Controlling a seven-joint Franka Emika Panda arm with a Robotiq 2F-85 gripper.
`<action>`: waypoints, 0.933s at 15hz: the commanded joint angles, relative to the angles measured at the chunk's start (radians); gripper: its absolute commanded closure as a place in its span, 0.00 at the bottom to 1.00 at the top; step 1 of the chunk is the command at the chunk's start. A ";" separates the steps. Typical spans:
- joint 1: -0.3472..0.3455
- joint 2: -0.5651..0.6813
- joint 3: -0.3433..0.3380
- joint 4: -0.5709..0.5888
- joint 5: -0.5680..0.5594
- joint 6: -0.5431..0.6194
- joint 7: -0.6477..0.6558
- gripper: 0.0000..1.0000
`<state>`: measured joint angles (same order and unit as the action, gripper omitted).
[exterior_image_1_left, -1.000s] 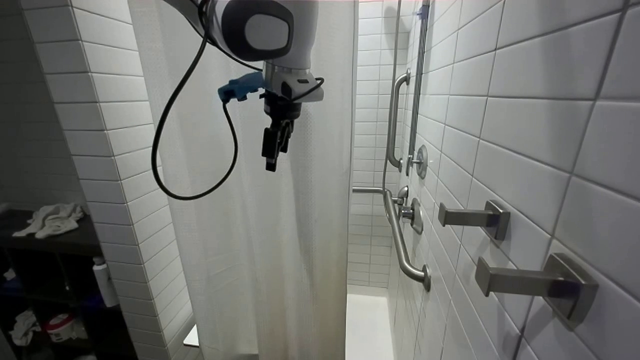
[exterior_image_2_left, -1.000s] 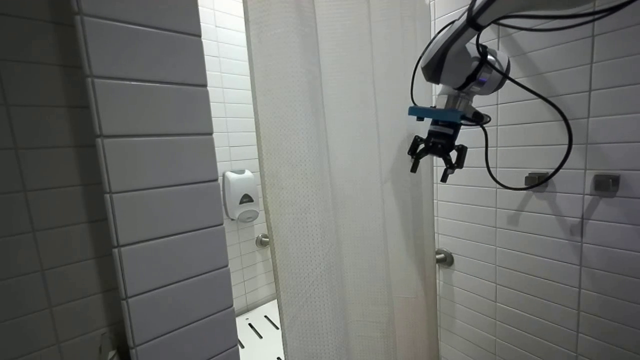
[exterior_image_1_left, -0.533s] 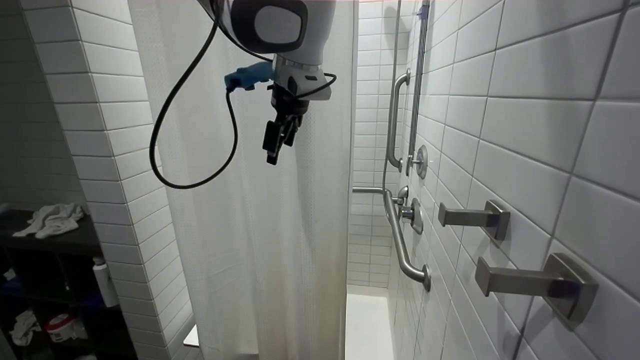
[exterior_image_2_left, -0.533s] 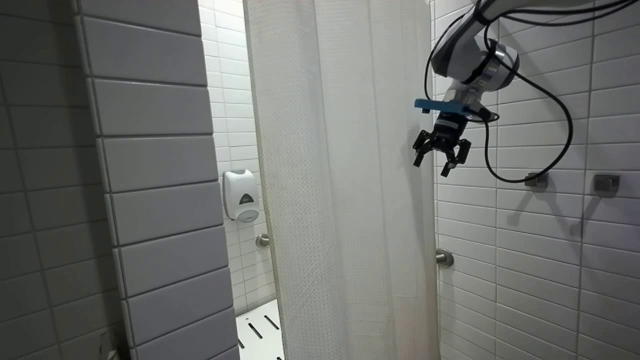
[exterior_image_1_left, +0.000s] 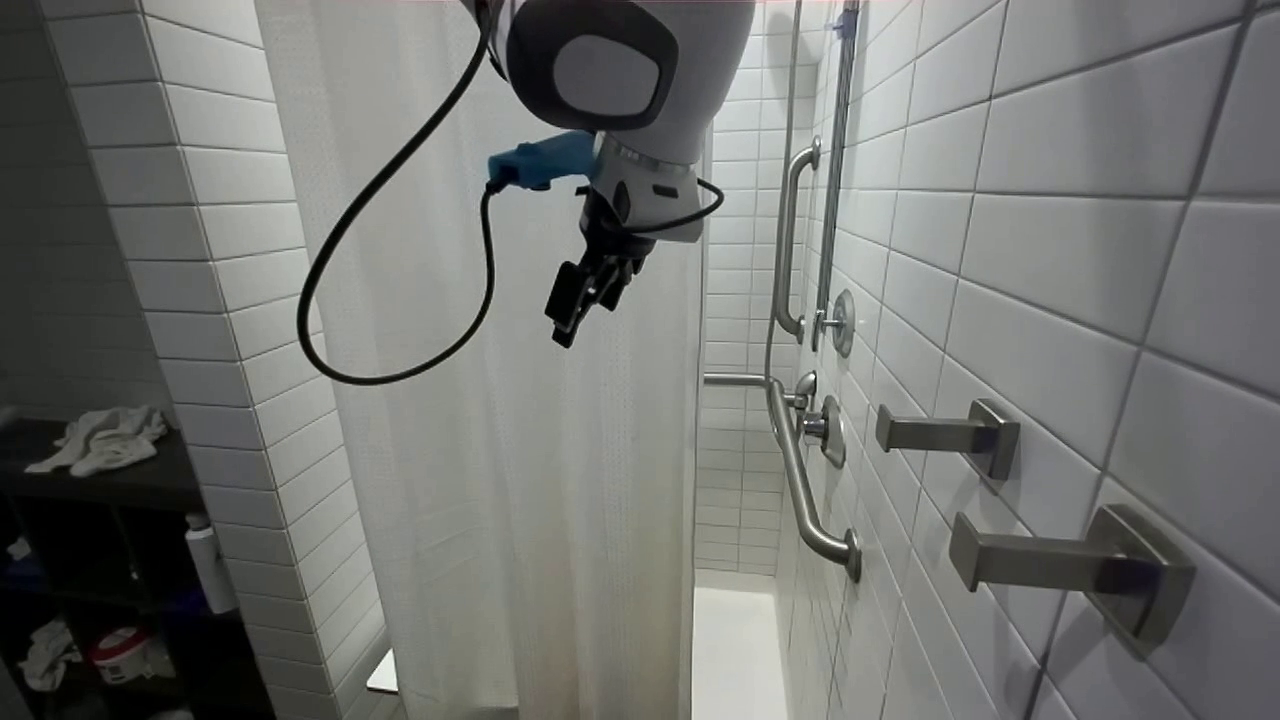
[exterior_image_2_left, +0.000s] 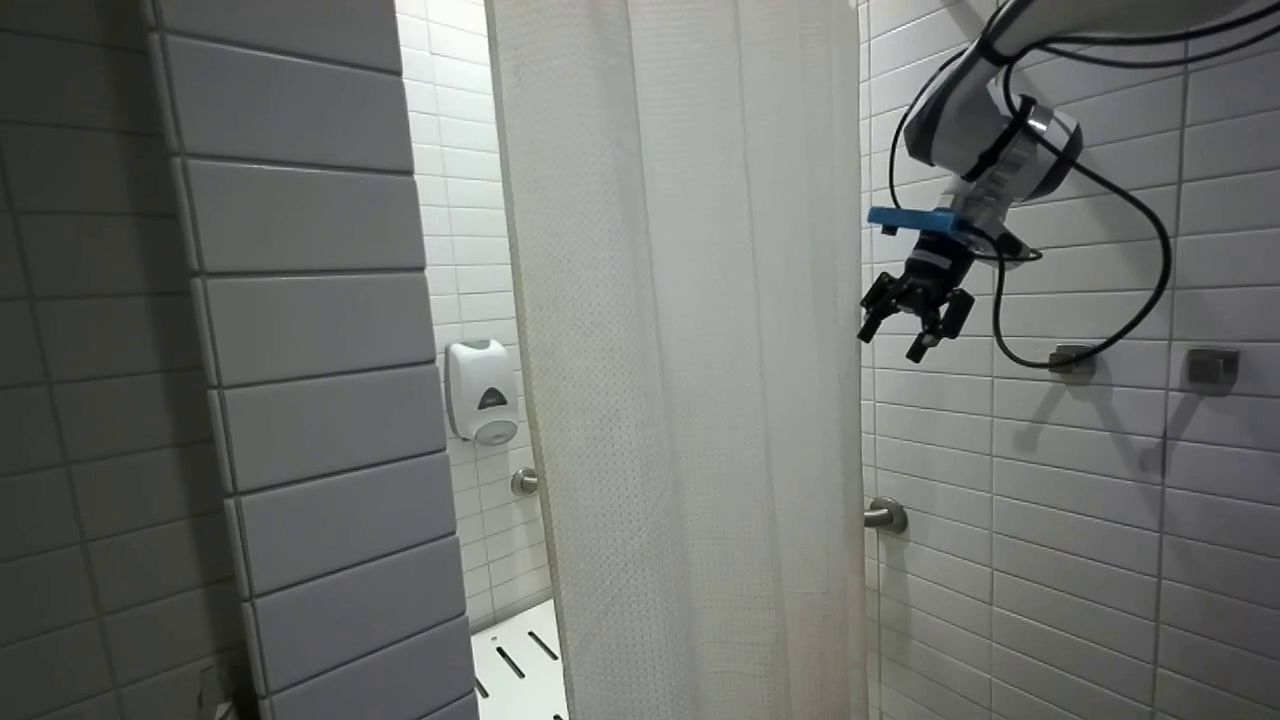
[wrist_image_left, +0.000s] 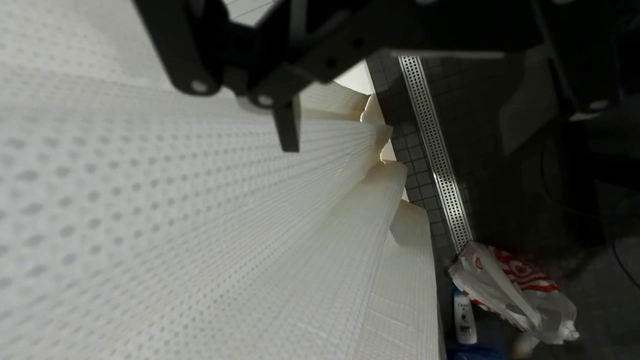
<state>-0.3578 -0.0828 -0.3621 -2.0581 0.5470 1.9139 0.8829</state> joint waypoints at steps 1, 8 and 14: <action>-0.013 0.008 -0.013 0.002 0.032 -0.015 0.025 0.00; -0.018 0.004 -0.020 -0.015 0.025 -0.010 0.088 0.00; -0.033 -0.012 -0.028 -0.052 0.003 0.048 0.211 0.00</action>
<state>-0.3801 -0.0746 -0.3920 -2.0868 0.5581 1.9235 1.0229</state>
